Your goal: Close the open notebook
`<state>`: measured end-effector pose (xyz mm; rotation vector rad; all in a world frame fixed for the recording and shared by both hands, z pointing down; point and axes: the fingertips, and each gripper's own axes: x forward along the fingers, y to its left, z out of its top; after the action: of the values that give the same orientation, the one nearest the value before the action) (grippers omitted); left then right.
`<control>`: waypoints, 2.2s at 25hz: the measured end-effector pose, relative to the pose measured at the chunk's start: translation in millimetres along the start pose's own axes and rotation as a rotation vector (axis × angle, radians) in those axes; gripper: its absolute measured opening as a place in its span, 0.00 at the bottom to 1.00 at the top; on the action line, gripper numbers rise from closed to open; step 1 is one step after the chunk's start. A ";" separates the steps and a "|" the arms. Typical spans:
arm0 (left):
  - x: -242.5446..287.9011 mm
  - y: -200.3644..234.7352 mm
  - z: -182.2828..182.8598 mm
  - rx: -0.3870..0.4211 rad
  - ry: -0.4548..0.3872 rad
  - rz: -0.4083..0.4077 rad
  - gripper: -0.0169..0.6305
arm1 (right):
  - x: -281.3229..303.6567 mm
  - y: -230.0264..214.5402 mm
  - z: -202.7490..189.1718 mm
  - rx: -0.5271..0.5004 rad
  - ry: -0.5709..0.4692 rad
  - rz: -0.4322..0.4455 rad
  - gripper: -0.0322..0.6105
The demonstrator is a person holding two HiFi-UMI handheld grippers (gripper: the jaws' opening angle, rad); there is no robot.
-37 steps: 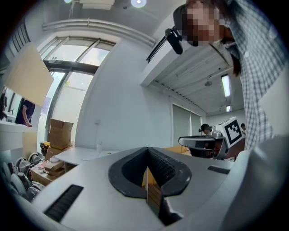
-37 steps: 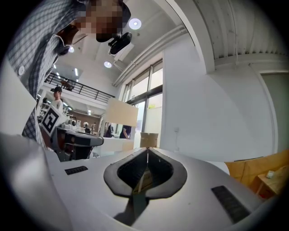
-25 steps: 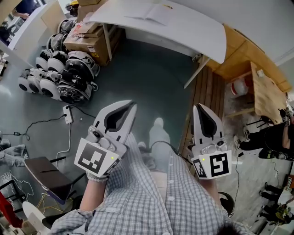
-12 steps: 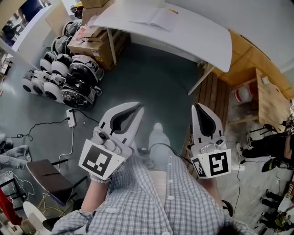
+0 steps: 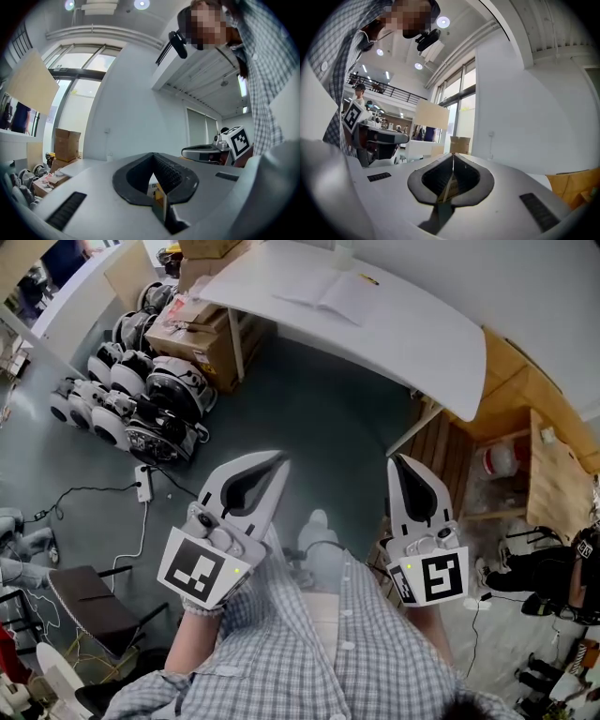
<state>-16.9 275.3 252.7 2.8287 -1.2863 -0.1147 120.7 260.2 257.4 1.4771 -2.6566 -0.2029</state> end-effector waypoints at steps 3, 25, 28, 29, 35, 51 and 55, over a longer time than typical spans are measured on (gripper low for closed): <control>16.7 5.6 4.4 -0.005 -0.019 0.011 0.04 | 9.8 -15.6 -0.7 -0.004 0.001 0.008 0.08; 113.5 42.7 -0.8 0.033 -0.019 0.171 0.04 | 96.5 -102.0 -17.2 -0.048 -0.032 0.167 0.08; 125.3 43.8 -9.7 0.029 0.012 0.172 0.04 | 100.3 -115.0 -22.8 -0.043 -0.029 0.161 0.08; 128.7 43.5 -12.2 0.028 0.022 0.171 0.04 | 100.7 -119.2 -24.3 -0.040 -0.028 0.157 0.08; 150.7 36.5 -2.4 0.036 -0.036 0.141 0.04 | 98.3 -140.3 -29.4 -0.033 -0.029 0.136 0.08; 176.9 32.8 -4.6 0.039 -0.014 0.082 0.04 | 90.5 -158.4 -41.9 0.000 -0.007 0.078 0.08; 187.8 41.1 -10.1 0.046 0.005 0.060 0.04 | 99.8 -161.1 -43.6 -0.001 -0.003 0.067 0.08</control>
<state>76.1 106.7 255.1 2.8225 -1.3897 -0.0772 209.5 88.2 276.2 1.3859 -2.7026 -0.2007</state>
